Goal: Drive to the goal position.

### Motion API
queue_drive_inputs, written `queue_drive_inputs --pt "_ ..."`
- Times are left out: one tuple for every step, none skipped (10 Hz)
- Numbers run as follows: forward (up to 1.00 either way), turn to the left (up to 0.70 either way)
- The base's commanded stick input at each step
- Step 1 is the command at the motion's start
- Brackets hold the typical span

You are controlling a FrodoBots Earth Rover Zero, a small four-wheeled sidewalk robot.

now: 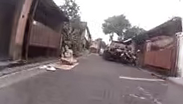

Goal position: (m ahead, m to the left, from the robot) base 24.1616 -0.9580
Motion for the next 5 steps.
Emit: queue_drive_inputs --pt "1.0 0.0" --pt "1.0 -0.03" --pt "1.0 0.0" --pt "1.0 0.0" --pt "1.0 0.0"
